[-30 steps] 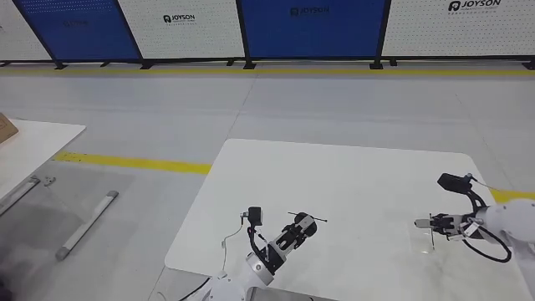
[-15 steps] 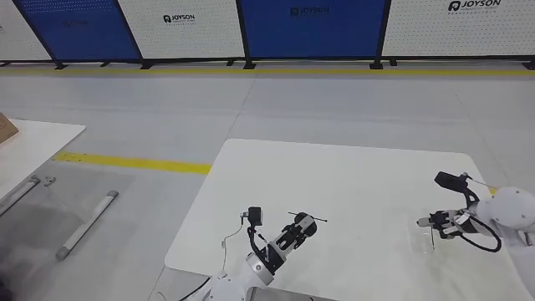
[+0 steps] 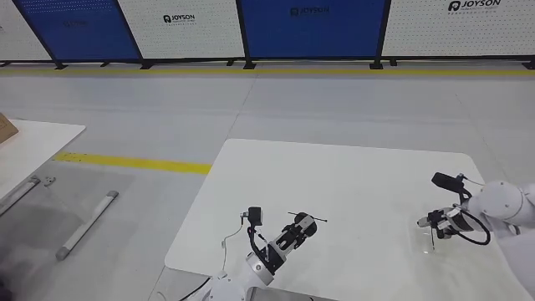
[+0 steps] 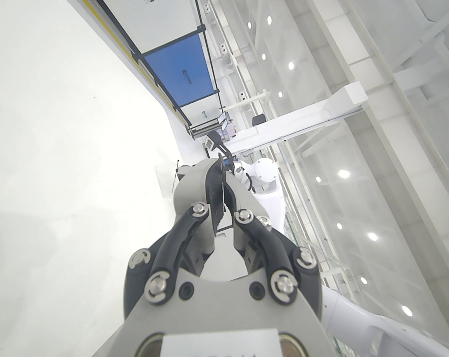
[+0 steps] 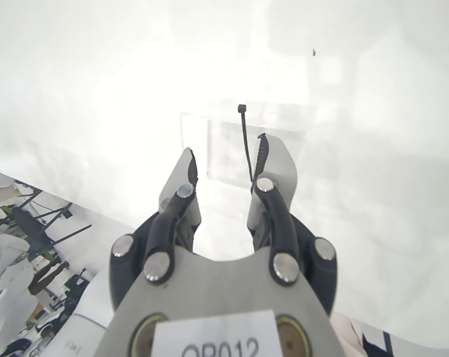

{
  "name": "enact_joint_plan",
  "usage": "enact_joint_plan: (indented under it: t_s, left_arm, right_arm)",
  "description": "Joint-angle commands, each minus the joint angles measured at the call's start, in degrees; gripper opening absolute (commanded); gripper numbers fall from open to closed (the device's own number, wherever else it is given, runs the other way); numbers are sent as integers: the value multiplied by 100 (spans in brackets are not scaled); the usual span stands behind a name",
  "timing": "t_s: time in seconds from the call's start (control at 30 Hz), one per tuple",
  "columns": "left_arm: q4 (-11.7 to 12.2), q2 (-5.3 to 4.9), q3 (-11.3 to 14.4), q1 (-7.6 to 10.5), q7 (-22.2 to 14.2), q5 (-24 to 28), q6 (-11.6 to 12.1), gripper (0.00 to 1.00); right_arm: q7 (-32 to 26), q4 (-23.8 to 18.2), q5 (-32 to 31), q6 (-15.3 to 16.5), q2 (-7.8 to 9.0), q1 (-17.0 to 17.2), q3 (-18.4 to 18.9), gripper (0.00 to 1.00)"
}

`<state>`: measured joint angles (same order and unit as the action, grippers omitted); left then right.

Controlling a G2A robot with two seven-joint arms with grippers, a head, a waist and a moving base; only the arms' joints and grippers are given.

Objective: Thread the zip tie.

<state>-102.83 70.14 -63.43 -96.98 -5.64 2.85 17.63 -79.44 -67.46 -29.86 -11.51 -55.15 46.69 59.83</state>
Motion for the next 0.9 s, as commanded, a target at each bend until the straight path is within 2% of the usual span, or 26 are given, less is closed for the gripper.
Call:
enact_joint_plan:
  t_s: [0.0,0.1,0.27,0.67,0.87]
  left_arm:
    - [0,0,0,0,0,0,0,0]
    - [0,0,0,0,0,0,0,0]
    - [0,0,0,0,0,0,0,0]
    - [0,0,0,0,0,0,0,0]
    - [0,0,0,0,0,0,0,0]
  right_arm:
    - [-5,83,-3,-14,-16,-43,-44,33]
    - [-10,187,-27,-51,-40,-97,-113,30]
    - [-18,378,-19,-49,-96,-216,-254,32]
    - [-20,910,84,136,-217,-518,-541,29]
    - [-20,1031,84,164,-248,-584,-613,19]
